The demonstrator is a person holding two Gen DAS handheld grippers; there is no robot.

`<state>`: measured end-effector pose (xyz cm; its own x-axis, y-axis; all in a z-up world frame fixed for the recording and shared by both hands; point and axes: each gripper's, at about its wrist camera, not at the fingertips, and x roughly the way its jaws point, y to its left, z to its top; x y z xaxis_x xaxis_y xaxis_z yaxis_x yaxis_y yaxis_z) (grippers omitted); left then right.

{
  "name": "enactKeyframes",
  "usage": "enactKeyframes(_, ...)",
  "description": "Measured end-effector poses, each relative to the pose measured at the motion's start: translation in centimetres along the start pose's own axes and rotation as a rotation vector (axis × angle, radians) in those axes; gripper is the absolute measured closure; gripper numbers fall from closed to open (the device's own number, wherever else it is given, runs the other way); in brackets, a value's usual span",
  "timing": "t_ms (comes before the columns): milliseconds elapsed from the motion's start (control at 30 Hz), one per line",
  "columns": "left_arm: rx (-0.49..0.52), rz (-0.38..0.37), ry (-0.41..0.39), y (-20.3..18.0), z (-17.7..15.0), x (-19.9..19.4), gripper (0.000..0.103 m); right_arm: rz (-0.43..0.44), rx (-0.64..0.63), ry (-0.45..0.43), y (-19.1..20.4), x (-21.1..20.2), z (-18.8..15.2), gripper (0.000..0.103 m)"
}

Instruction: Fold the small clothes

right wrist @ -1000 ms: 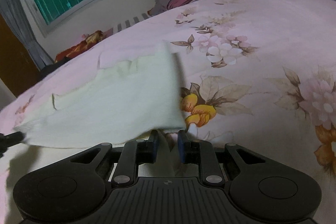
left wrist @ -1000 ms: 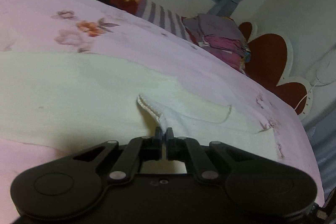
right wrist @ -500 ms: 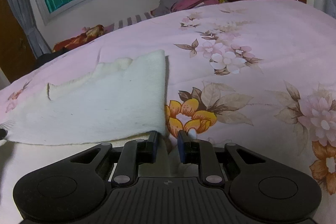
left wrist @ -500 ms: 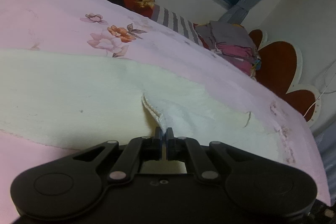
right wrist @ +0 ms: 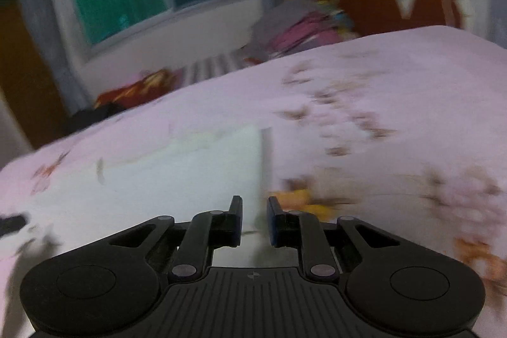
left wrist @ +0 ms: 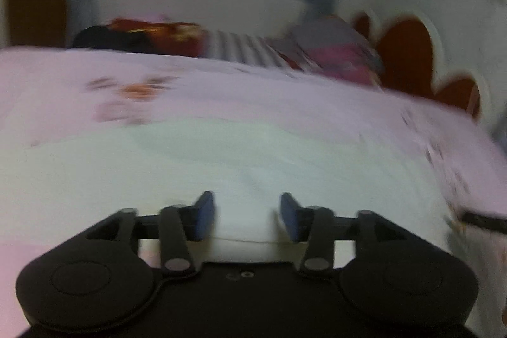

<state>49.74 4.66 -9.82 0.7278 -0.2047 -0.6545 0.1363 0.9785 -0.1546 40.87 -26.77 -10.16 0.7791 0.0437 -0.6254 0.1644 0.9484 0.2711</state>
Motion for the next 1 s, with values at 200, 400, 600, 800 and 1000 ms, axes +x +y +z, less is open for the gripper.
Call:
enactKeyframes(200,0.013,0.078,0.03,0.0,-0.7,2.5,0.047,0.079,-0.097,0.079,3.6,3.7,-1.0,0.086)
enactKeyframes(400,-0.007,0.069,0.019,2.4,0.4,2.1,0.047,-0.042,-0.004,0.071,-2.2,3.3,0.1,0.088)
enactKeyframes(600,0.039,0.016,0.025,-1.7,2.3,5.3,0.046,0.107,-0.073,0.062,3.0,6.7,2.4,0.088)
enactKeyframes(800,0.052,0.096,0.03,0.8,2.3,6.1,0.046,0.112,-0.181,0.098,4.4,10.0,3.5,0.088)
enactKeyframes(1000,0.054,0.124,0.025,1.7,2.4,6.0,0.045,-0.085,-0.08,0.087,-1.8,13.9,8.0,0.088)
